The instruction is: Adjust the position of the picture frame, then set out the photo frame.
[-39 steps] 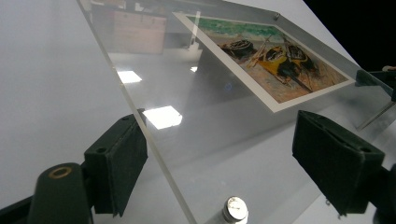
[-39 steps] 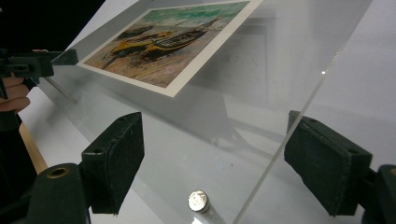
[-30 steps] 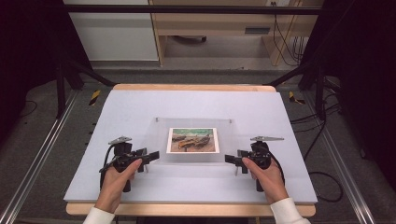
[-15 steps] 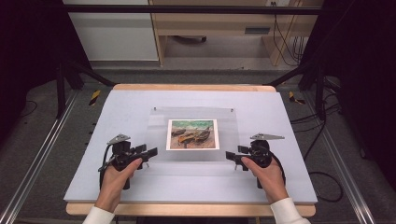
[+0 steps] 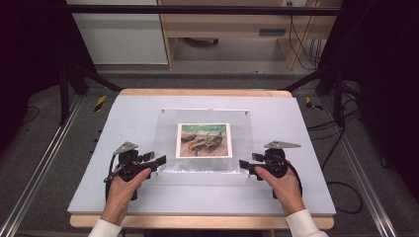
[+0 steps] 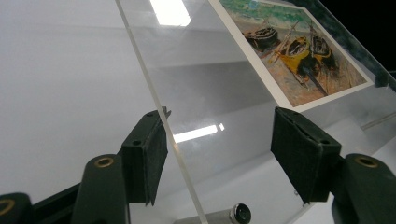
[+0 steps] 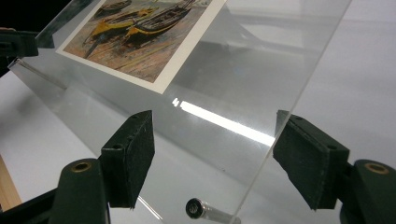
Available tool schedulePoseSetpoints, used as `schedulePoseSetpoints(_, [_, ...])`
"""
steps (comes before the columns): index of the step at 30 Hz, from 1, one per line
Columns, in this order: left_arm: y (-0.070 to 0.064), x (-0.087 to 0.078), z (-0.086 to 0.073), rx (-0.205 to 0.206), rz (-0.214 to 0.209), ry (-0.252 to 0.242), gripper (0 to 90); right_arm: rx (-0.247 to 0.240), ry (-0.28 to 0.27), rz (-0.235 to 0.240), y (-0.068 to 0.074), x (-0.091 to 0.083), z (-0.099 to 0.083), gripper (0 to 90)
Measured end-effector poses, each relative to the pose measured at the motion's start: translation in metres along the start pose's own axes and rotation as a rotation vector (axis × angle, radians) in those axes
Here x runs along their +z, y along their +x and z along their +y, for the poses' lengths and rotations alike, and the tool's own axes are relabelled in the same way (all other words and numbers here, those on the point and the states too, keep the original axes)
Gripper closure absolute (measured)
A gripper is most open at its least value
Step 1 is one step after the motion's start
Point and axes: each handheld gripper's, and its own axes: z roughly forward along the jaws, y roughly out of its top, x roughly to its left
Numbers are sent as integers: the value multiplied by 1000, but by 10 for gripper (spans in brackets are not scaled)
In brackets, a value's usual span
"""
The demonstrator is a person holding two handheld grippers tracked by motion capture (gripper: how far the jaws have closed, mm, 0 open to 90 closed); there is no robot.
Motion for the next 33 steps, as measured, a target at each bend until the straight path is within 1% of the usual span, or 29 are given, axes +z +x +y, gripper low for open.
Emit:
schedulePoseSetpoints(4, [-2, -2, 0, 13, 3, -9, 360, -11, -2, -6, 1, -1, -1, 299])
schedulePoseSetpoints(8, [-5, -3, 2, 36, 10, -26, 361, -16, -7, -7, 1, -2, -1, 299])
schedulePoseSetpoints(10, [-6, -3, 2, 44, 15, -27, 361, -21, -12, -14, 2, -2, 0, 302])
schedulePoseSetpoints(13, [-3, 0, 2, 39, 11, -9, 366, -28, -18, -31, 2, -1, 1, 312])
schedulePoseSetpoints(15, [-1, 1, 1, 26, 6, -6, 366, -30, -17, -31, 1, -1, 1, 314])
schedulePoseSetpoints(18, [1, 3, 2, 23, 4, -5, 366, -25, -20, -29, 1, 0, 2, 314])
schedulePoseSetpoints(22, [3, 8, 7, 29, 6, -20, 366, -16, -29, -36, -2, 3, 5, 314])
schedulePoseSetpoints(25, [6, 14, 10, 27, 10, -31, 367, -21, -35, -40, -5, 6, 8, 314])
schedulePoseSetpoints(28, [7, 18, 10, 24, 6, -35, 368, -19, -39, -46, -8, 7, 9, 315])
schedulePoseSetpoints(31, [6, 17, 9, 22, 5, -37, 367, -16, -46, -44, -9, 7, 8, 315])
schedulePoseSetpoints(33, [5, 17, 8, 27, 9, -36, 367, -19, -46, -49, -8, 6, 7, 314])
